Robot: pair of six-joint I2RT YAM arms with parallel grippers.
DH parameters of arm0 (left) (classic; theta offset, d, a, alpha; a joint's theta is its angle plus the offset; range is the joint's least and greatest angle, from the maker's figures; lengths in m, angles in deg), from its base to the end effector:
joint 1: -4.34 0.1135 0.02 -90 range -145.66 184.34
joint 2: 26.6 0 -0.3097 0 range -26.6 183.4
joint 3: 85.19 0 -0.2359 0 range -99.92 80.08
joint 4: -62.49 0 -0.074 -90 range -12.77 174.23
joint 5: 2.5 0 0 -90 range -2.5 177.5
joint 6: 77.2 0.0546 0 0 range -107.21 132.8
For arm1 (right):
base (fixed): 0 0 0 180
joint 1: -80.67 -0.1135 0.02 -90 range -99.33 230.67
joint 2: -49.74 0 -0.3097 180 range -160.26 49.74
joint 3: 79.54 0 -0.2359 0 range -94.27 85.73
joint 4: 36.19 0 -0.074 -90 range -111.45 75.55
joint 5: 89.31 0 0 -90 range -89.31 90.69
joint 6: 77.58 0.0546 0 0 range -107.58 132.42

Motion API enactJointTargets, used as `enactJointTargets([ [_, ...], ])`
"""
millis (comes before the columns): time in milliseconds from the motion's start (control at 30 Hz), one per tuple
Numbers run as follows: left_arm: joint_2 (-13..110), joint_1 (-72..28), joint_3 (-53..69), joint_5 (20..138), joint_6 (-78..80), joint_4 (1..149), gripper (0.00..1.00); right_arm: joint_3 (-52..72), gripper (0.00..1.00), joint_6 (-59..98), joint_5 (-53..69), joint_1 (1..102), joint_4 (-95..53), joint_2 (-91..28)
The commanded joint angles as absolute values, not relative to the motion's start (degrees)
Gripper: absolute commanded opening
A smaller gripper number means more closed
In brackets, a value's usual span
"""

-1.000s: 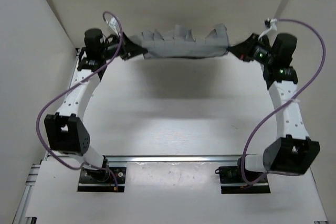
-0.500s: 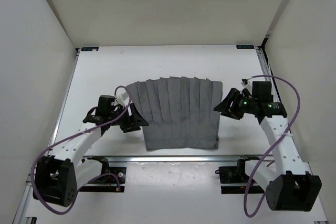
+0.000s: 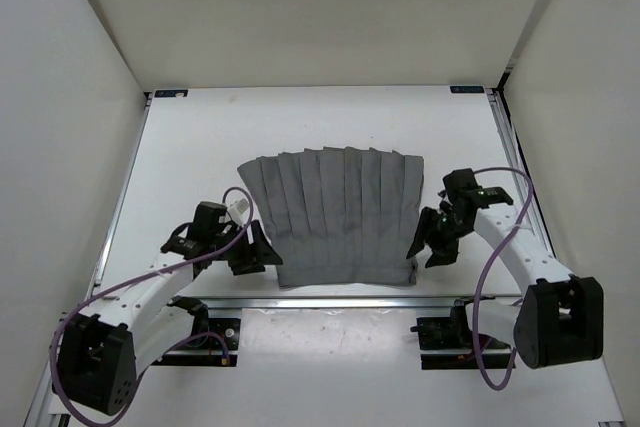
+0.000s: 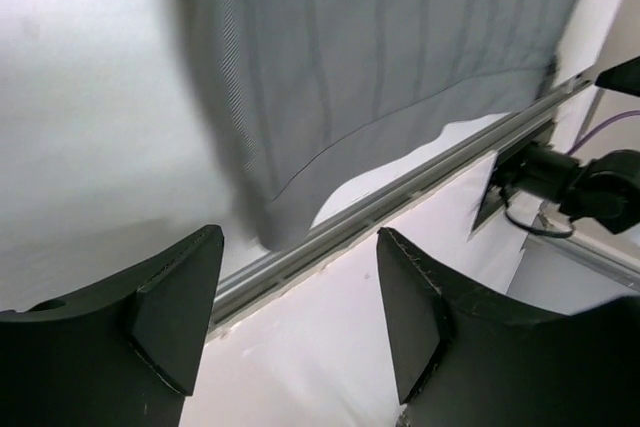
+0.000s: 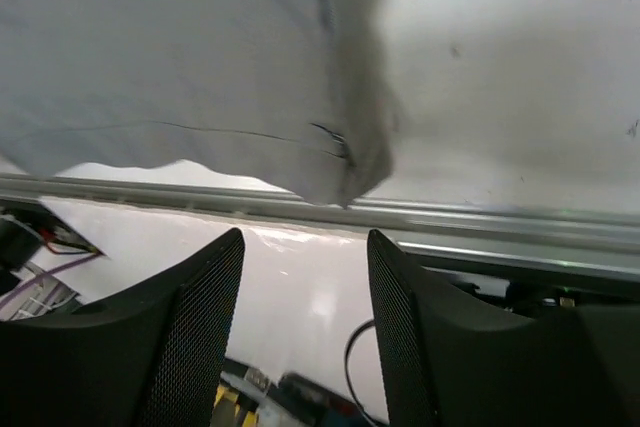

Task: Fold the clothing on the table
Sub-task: Fold the skirt

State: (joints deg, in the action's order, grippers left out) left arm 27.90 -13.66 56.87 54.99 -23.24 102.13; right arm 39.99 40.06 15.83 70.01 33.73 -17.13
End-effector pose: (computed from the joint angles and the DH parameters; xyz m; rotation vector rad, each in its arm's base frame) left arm 0.1175 -0.0690 0.1986 -0.1852 2.6776 -1.0635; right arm 0.1573 0.0441 0.2489 0.3908 2.9384 0.4887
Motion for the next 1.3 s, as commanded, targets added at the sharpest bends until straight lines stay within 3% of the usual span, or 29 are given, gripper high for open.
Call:
enactJointTargets([
  [0,25.8,-15.4,59.9,55.5,-24.6,103.6,0.73,43.2,0.58,40.4,15.6,68.7,34.6,-18.0],
  [433,29.3,-18.1,66.7,57.0,-32.8,86.8,0.72,45.6,0.56,41.6,11.9,66.3,28.7,-23.0],
  [567,33.2,-19.1,65.1,58.0,-32.5,85.8,0.64,47.7,0.54,42.0,11.0,66.2,27.2,-23.5],
  [633,34.3,-19.4,64.6,57.7,-32.2,85.2,0.57,49.6,0.53,42.9,11.6,66.2,25.8,-23.6],
  [833,34.4,-21.4,64.4,57.7,-31.8,87.1,0.1,52.4,0.51,46.3,11.9,63.6,22.3,-24.5],
  [867,33.9,-21.0,64.6,57.6,-31.5,87.2,0.05,53.6,0.49,47.0,12.2,63.3,20.2,-24.7],
  [933,33.1,-20.5,65.0,57.7,-31.4,87.8,0.0,54.9,0.32,47.6,13.1,63.4,17.3,-25.2],
  [967,32.6,-20.0,65.3,57.4,-31.4,88.2,0.0,55.7,0.13,48.2,13.3,63.4,16.5,-25.6],
  [1000,32.2,-19.4,65.4,56.8,-31.2,88.4,0.0,56.0,0.0,48.5,13.3,63.6,15.8,-25.1],
  [1267,24.9,-21.3,60.4,54.3,-29.0,101.1,0.0,49.2,0.0,47.1,14.5,64.7,32.0,-15.9],
])
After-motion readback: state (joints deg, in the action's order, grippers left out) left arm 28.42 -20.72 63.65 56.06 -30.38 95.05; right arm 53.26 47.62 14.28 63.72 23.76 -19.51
